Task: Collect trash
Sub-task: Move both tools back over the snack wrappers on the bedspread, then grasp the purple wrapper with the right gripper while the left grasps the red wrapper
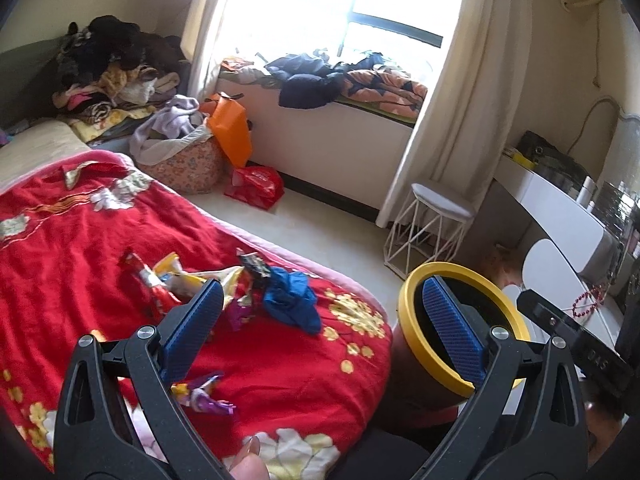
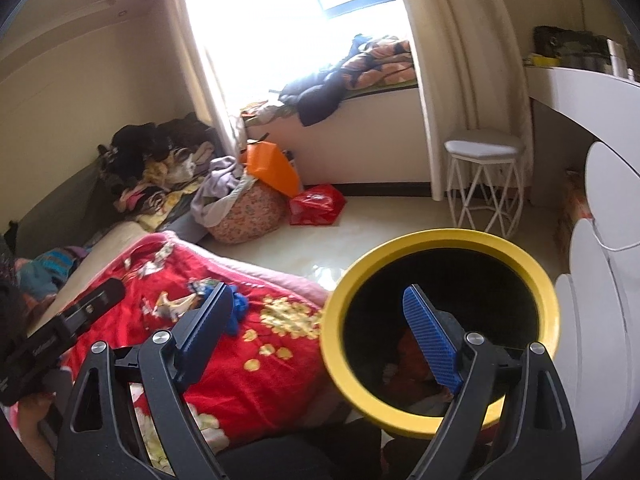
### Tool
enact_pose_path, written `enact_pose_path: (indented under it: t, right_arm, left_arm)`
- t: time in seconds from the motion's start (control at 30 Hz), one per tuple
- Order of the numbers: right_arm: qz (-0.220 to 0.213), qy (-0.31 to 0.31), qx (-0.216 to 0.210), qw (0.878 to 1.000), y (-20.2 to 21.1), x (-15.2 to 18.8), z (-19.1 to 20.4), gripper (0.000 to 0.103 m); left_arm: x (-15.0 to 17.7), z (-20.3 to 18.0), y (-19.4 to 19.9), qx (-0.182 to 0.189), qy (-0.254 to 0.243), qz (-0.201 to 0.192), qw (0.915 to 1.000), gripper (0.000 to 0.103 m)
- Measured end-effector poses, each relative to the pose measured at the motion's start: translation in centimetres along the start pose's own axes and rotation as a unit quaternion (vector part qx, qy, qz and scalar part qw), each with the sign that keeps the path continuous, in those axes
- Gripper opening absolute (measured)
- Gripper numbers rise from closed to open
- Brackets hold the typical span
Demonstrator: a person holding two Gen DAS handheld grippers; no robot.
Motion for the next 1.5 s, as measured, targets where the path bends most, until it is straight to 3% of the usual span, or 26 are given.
enact_pose_path:
  t: [0.4,0.83,1.3,1.5]
  right_arm:
    - [0.009,0.052,-0.052,0.997,-0.9,0.1,5.5,0.084]
    - [0.056,0.100,-0.112,0.987,-3.6,2.8,12.1,0.084]
    - [0.145,0.145,-0.191,0.960,-7.2,6.8,18.5,0.084]
    - [0.191,0.164,-0.208,0.945,-9.2,8.9,20.3,0.074]
  left_arm:
    - [-0.5,4.7,0.7,-0.035,0.027,-0.008,0.9990,0.092]
    - [-1.0,11.3,0.7,-0.081,0.074,-0.012,0.9939,0.092]
    - [-0.2,17.7,-0.4,-0.117,0.117,0.009,0.9862,0.092]
    - [0.5,18.8,-2.4,-0.104,0.133,0.038,0.9850,0.092]
Point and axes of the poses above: each gripper's, at about its wrist camera, not at the fingertips, and y roughly against the way its jaws point, z to its left, x to its underside, the point moved 8 cm from there along -y, roughly the way its jaws point, and after that the axes turned 9 degrees about y, right-handed, at the moved point
